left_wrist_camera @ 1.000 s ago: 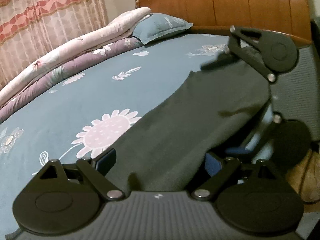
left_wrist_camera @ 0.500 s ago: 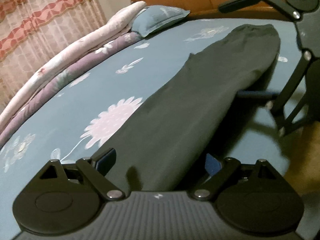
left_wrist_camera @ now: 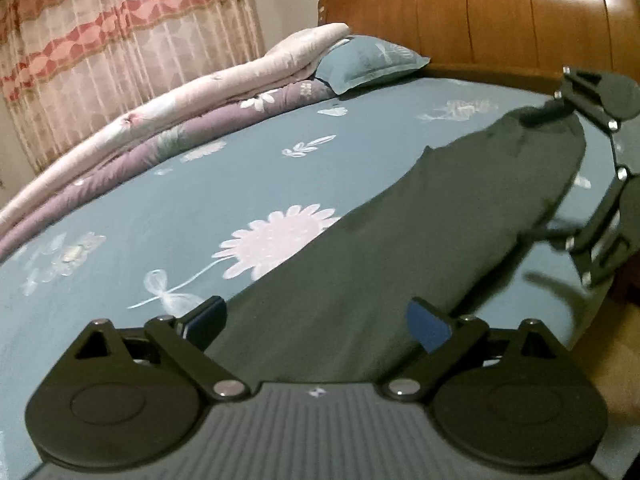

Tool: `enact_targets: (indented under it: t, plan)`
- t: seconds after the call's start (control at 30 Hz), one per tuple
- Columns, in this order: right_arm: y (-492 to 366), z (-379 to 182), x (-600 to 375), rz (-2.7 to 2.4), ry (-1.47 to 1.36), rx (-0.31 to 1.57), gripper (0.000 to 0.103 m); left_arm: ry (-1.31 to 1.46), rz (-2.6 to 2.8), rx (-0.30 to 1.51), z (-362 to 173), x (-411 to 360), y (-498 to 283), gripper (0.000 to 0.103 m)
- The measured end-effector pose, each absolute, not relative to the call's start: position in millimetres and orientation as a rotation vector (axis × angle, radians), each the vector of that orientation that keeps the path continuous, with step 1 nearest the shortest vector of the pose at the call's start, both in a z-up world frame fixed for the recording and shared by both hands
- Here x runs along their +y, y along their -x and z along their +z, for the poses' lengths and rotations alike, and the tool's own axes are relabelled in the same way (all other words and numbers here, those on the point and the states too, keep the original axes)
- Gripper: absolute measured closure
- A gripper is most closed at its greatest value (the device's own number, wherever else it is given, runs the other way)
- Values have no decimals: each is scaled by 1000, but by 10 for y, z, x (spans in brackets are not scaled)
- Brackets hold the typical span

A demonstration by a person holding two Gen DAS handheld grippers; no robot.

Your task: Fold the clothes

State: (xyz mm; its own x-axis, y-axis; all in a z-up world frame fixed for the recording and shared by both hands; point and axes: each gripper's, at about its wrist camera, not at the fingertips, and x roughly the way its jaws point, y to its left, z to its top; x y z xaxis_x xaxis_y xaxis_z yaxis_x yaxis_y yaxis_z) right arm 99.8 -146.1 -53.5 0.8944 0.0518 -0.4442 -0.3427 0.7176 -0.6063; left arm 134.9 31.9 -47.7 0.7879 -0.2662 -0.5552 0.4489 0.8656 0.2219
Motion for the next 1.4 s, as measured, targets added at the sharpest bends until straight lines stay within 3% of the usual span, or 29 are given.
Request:
enact_targets:
  t: [0.23,0.47,0.67,0.9,1.13,1.4]
  plan:
    - [-1396,-766,-1479,243,579,594,0,-289,-386,693,-791,415,-1538,6]
    - [-1572,-446,-1859,282,362,735,0,-265,-361,764,-464,592,-1590,6]
    - [-2047,-317,-2211,372,-31,907,0,27,-592,826,-294,187,-2007,6]
    - [-2128,-421,-2593,491,-308,1052,0,303,-749,1023,-588,-97,-2353,3]
    - [-2107,-518,-3079,478,-425,1092,0,293,-604,1094,-617,105,-2395,5]
    - [-2143,-266,-3565,383,-452,1007,0,354,-715,1130,-419,-454,-2516,4]
